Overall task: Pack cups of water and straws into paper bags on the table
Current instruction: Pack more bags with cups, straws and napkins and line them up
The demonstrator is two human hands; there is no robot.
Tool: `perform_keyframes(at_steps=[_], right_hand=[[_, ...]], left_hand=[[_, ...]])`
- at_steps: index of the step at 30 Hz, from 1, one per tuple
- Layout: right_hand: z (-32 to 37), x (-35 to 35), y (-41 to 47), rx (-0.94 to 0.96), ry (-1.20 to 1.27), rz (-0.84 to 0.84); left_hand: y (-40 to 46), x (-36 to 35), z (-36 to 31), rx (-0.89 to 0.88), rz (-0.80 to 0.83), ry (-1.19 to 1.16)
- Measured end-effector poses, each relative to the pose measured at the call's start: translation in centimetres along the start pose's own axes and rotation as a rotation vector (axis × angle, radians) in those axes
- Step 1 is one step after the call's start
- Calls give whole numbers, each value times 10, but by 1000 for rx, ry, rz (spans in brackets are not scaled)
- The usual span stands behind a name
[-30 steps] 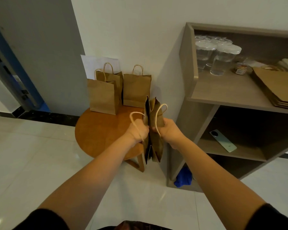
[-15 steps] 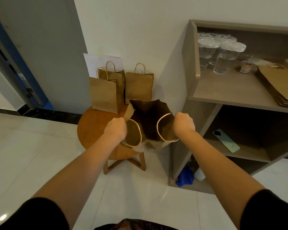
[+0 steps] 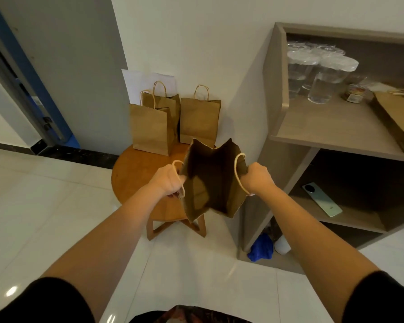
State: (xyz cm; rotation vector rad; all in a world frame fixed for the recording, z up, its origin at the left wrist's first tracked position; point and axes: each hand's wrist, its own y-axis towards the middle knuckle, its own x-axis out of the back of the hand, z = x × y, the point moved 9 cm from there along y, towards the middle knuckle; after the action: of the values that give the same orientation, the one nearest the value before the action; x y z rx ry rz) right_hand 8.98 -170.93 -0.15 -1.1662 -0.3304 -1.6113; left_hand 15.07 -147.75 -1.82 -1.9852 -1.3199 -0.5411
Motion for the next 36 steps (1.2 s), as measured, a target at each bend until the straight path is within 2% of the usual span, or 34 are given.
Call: perform_keyframes(at_steps=[4,7,10,12,14,15,17,19,24,28,33,36], right_hand=[[-2,-7,6,-4,37,88],[0,-13,17,11,48,152],[4,-21,28,27,58,220],[9,-26,38,50,40,256],[16,-32,50,72,23,287],[20,-35,57,78,15,303],[28,-41,73,88,-7,336],[37,-47,92,98,-36,363],[60,-63,151,78,-72,403],[72,-83,196,18,-89,444],[84,-96,242,-43,-102,406],[92,-99,262,-60,-102,360]], left_hand=[[1,-15,12,69,216,-42],[5,-16,21,151,300,30],[10,-15,28,225,352,-4],[26,-7,28,201,241,-54],[43,10,24,135,11,-161],[51,14,19,96,-54,-221],[68,8,5,30,-29,-263],[89,-1,-6,-2,40,-186],[153,0,-2,-14,106,287],[201,3,17,8,193,569],[246,12,34,-61,243,718],[265,13,41,-73,273,729]])
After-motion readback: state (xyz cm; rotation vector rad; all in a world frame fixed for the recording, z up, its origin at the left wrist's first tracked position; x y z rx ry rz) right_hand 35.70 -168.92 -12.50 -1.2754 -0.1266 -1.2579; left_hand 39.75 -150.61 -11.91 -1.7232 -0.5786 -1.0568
